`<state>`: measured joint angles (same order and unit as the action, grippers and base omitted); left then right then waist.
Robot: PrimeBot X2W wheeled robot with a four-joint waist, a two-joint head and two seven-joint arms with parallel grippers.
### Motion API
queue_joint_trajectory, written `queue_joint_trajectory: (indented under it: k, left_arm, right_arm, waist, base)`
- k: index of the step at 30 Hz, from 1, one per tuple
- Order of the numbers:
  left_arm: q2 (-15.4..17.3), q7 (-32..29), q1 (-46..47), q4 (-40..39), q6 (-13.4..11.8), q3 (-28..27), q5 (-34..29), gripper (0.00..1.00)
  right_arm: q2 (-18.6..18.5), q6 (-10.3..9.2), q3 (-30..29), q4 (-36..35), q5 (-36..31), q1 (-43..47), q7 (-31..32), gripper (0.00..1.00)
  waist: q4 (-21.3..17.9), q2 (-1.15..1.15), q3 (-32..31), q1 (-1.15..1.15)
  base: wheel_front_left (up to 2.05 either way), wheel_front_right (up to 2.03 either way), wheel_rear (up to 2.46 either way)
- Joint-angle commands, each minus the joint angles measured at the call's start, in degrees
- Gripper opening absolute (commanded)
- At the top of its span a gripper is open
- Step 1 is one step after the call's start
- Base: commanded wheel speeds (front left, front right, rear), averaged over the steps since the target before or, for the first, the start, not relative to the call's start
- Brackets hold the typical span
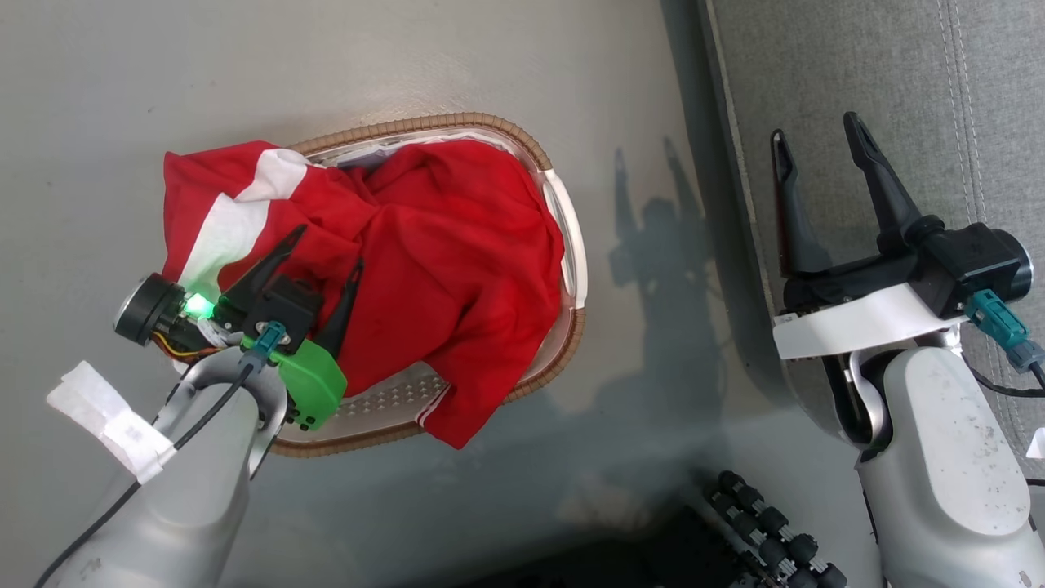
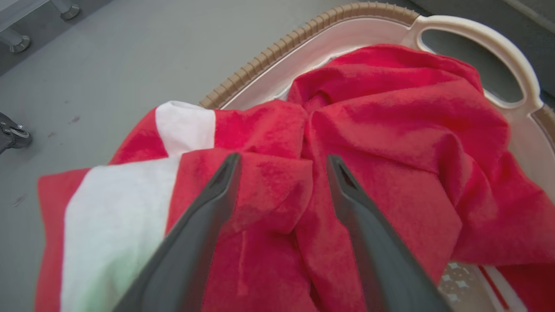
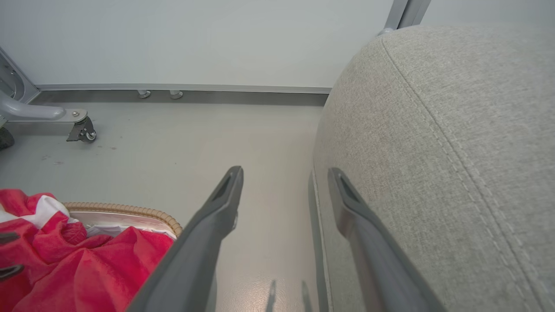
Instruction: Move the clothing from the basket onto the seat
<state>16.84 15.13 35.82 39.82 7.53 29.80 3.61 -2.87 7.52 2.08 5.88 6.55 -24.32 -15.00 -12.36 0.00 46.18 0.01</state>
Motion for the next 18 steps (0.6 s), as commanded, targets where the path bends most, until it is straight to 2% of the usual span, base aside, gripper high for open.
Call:
queue_joint_trajectory:
  k: [1, 8, 18]
  left_arm:
    - [0.58, 0.03, 1.67, 1.04, -0.12, 0.22, -0.72, 1.0]
    - [0.17, 0.02, 5.19, 7.94, -0.82, 2.55, -3.48, 1.0]
    - [-2.19, 0.0, 10.66, 18.17, -1.79, 6.29, -6.54, 1.0]
  right_arm:
    - [-0.13, -0.06, 0.03, 0.03, 0.34, 0.15, -0.27, 1.0]
    - [-0.1, -0.06, 0.96, 0.67, 0.39, -0.05, -0.28, 1.0]
    - [-0.13, -0.06, 2.34, 0.69, 1.06, 0.29, -0.28, 1.0]
  waist:
    - [-0.11, 0.0, 0.25, -0.01]
    - [-0.26, 0.0, 1.41, -0.01]
    - [-0.42, 0.0, 2.73, -0.01]
  base:
    - [0.0, 0.0, 0.0]
    - [0.0, 0.0, 0.0]
    - [0.0, 0.0, 0.0]
